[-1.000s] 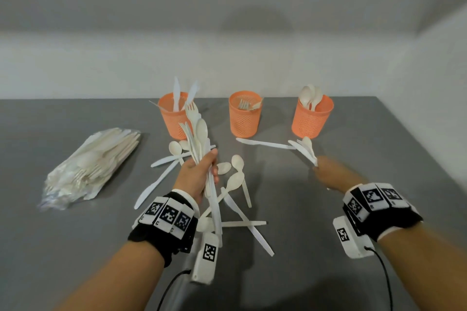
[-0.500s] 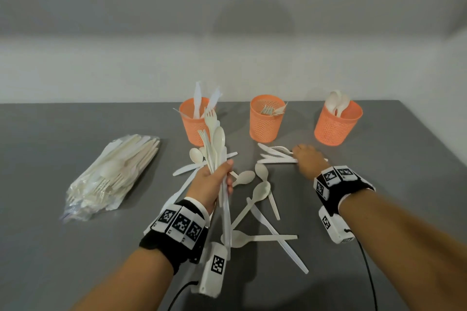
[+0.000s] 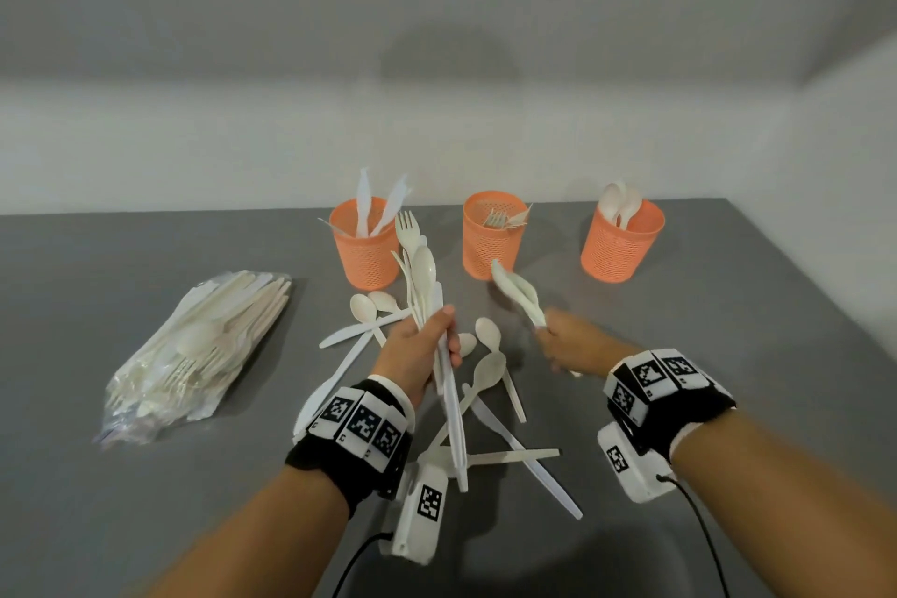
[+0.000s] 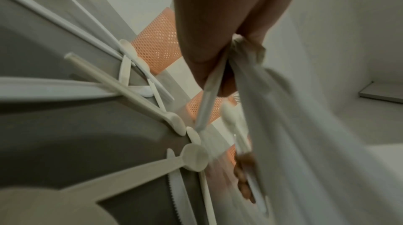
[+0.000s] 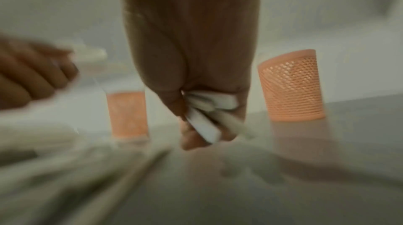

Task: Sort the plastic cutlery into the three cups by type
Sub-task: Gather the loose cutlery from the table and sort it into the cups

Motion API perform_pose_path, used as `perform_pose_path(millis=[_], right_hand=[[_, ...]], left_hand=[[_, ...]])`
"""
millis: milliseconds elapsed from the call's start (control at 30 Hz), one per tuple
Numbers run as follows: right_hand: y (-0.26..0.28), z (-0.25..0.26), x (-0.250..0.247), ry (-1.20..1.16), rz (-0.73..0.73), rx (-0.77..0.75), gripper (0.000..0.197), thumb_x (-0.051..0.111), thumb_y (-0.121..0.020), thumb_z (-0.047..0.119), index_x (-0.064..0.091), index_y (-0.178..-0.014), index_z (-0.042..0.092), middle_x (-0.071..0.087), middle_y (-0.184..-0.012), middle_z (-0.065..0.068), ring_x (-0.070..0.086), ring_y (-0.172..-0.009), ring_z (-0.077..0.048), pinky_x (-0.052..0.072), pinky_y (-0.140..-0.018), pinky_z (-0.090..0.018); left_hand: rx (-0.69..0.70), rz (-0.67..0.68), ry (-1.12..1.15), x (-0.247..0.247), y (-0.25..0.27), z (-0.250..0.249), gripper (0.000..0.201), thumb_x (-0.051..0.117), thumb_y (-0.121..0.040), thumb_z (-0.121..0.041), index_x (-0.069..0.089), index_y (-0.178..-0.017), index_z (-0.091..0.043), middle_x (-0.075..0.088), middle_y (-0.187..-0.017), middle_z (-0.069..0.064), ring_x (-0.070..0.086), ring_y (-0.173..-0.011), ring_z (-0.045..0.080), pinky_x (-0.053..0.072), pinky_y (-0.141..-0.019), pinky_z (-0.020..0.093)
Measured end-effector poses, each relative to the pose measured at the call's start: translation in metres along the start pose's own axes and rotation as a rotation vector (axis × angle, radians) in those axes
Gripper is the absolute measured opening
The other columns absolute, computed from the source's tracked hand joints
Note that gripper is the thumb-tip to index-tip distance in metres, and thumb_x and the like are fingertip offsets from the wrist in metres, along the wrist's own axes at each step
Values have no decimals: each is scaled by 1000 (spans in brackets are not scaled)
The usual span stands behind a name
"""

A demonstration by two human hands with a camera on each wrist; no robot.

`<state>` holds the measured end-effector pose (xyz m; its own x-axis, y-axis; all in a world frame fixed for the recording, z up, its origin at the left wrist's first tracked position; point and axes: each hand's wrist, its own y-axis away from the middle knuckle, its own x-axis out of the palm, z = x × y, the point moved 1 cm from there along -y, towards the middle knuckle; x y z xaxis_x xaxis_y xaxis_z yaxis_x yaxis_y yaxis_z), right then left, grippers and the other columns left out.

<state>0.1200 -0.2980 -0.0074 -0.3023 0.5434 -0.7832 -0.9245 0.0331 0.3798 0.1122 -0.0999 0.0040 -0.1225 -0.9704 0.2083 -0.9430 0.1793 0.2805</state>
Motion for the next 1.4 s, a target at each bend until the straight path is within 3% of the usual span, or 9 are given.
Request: perform_pose_path(millis=[167, 267, 367, 467, 567, 800, 967, 1100, 1400], right_hand=[[36, 59, 2, -836, 92, -168, 20, 35, -101, 20, 43, -115, 9, 62, -85, -11, 62, -75, -26, 53, -77, -36], [41, 77, 11, -884, 104, -270, 36, 36, -101, 24, 37, -136, 16, 60, -123, -8, 61, -110, -22, 47, -99, -38], [40, 84, 22, -952, 103, -282, 47, 37, -100, 31, 28, -145, 23, 48, -141, 0, 50, -127, -14, 38, -111, -37], [44, 93, 35, -1036, 131, -286, 41, 34, -100, 32, 35, -140, 22, 58, -126, 2, 58, -112, -10, 50, -96, -28], [53, 102, 39, -1144, 147, -283, 33, 40, -99, 29, 49, -125, 12, 67, -84, 0, 66, -70, -12, 55, -61, -24], [62, 114, 30, -1298, 139, -274, 10, 50, -93, 6, 59, -96, 8, 61, -63, -3, 61, -55, -11, 57, -60, -29], [58, 111, 21, -1362, -24, -290, 14, 54, -89, 1, 62, -100, 3, 66, -73, -13, 65, -65, -20, 55, -59, -28], [52, 95, 10, -1453, -187, -208, 26, 58, -85, -3, 57, -111, 4, 62, -77, -13, 66, -65, -16, 57, -59, -25], [39, 62, -16, -1551, -173, -180, 5, 53, -91, 4, 49, -93, 7, 52, -65, -6, 54, -51, -14, 52, -56, -28]], left_hand=[[29, 29, 85, 7, -1, -8, 30, 49, -94, -23, 57, -68, -10, 57, -59, 6, 55, -57, 21, 51, -64, 35], [48, 69, 40, 10, 0, -15, 29, 49, -94, -26, 64, -76, -9, 68, -79, 16, 65, -76, 29, 53, -79, 44], [104, 94, -9, 6, 1, -21, 29, 44, -96, -27, 66, -96, -8, 70, -93, 14, 67, -88, 24, 53, -84, 33], [119, 127, -48, 2, 4, -25, 36, 42, -96, -34, 60, -114, -9, 68, -68, -4, 66, -59, 5, 50, -52, 15], [105, 169, -142, -4, 4, -29, 46, 36, -96, -45, 51, -126, -14, 59, -60, 0, 56, -40, 6, 38, -35, 15], [147, 374, -380, -12, 8, -55, 38, 25, -98, -46, 44, -118, -21, 50, -43, -2, 44, -34, 7, 38, -35, 18], [238, 346, -446, -5, 8, -52, 41, 33, -97, -39, 36, -128, -12, 51, -80, -3, 53, -64, 6, 47, -57, 15], [-6, 421, -335, -5, 11, -24, 30, 49, -94, -29, 50, -111, -4, 61, -88, 6, 62, -78, 20, 54, -75, 34], [-24, 602, -510, 13, 28, -4, 15, 36, -99, -7, 46, -107, -1, 64, -74, 1, 64, -58, 9, 52, -63, 24]])
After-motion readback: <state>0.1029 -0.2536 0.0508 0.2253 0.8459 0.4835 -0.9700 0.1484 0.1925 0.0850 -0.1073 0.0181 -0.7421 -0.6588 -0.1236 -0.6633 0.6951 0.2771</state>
